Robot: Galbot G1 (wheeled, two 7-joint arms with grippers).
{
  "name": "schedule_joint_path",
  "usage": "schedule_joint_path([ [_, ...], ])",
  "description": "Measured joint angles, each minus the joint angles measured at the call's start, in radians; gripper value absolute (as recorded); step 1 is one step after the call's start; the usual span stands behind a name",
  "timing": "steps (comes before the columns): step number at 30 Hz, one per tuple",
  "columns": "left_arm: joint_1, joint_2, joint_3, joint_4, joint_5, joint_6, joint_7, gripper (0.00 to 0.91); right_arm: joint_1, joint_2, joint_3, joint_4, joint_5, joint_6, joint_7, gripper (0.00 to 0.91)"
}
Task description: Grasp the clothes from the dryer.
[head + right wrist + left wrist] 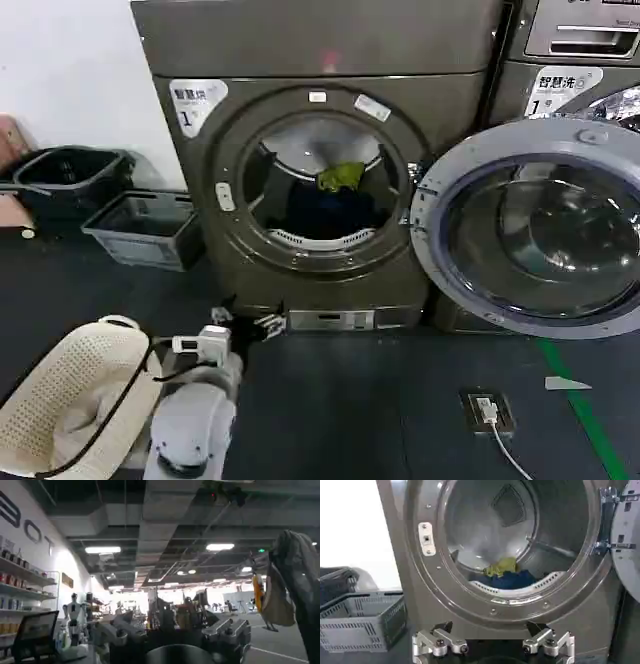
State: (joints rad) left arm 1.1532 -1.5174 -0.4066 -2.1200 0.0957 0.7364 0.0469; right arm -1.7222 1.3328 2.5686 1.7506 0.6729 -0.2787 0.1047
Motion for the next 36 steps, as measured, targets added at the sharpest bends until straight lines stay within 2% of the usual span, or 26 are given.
schedule_joint_path([
  [10,0.004,0.009,0.004,-0.011,0.002,0.000,0.002,0.907,0.007,0.012,-0.045,-0.018,-0.037,0.081,0.021,0.907],
  [17,0.005,0.014,0.002,-0.018,0.001,0.000,0.002,0.907,0.005,0.009,-0.056,-0.026,-0.043,0.091,0.044,0.907],
  [36,0.007,0.006,0.009,-0.012,-0.008,0.000,0.002,0.907,0.005,0.012,-0.067,-0.035,-0.047,0.102,0.062,0.907],
])
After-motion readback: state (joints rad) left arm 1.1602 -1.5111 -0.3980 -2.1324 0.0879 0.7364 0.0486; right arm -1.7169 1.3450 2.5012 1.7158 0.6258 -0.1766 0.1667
